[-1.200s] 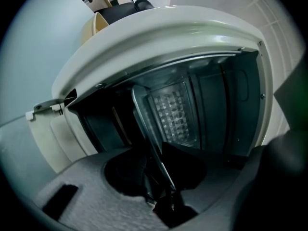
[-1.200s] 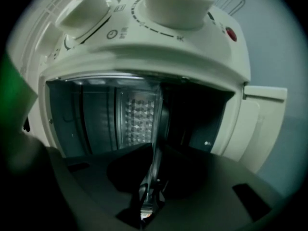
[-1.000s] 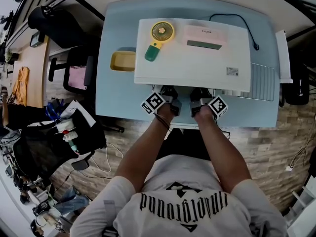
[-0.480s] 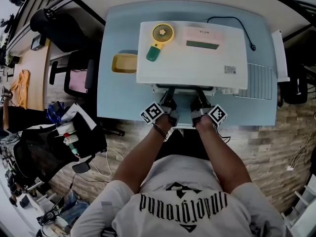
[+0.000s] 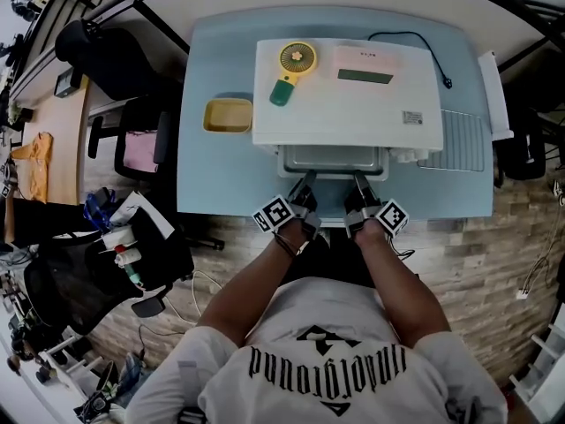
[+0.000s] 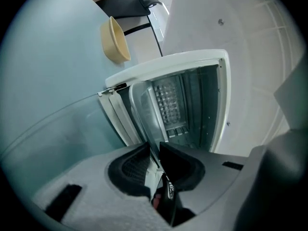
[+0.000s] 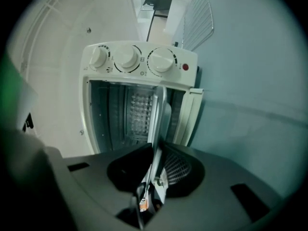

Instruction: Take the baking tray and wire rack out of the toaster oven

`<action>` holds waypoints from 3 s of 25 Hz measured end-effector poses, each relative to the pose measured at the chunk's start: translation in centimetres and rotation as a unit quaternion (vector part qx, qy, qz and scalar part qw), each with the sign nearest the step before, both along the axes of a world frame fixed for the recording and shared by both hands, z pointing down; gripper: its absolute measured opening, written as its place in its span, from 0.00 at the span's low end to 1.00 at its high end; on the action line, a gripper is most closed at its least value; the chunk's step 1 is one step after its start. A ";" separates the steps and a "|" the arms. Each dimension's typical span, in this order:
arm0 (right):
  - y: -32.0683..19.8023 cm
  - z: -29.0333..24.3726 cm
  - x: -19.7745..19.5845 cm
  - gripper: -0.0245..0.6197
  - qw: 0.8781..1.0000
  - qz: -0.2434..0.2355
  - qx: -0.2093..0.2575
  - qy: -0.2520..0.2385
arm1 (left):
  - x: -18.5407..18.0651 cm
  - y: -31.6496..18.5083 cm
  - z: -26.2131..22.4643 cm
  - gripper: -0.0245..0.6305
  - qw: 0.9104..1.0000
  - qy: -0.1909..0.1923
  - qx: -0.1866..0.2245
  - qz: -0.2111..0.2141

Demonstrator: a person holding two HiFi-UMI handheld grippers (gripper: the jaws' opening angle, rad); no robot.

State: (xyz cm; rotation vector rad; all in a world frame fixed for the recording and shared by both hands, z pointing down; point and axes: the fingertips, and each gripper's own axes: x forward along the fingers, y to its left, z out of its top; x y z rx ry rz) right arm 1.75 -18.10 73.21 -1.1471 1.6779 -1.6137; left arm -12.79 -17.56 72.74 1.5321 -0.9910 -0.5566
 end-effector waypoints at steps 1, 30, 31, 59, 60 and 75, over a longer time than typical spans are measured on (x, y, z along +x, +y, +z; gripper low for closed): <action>0.4 0.1 0.1 0.15 1.000 0.000 0.000 0.008 | 0.0 0.4 0.0 0.14 1.000 0.001 0.000 0.004; 12.9 -1.4 1.1 0.13 0.998 -0.054 0.011 0.020 | 0.9 13.1 -1.9 0.14 0.999 -0.015 0.013 0.033; 13.3 -1.9 1.1 0.14 0.998 -0.055 0.014 0.017 | 0.9 13.6 -2.2 0.14 0.999 -0.015 0.015 0.031; 19.6 -7.3 -20.6 0.15 0.995 -0.094 0.033 0.010 | -20.7 19.5 -8.0 0.14 0.995 -0.054 0.063 0.055; 19.6 -7.4 -21.9 0.15 0.995 -0.092 0.034 0.009 | -21.9 19.5 -8.1 0.14 0.995 -0.054 0.065 0.057; 19.3 -8.1 -34.1 0.15 0.993 -0.110 0.044 0.012 | -33.9 19.6 -8.4 0.14 0.995 -0.056 0.070 0.051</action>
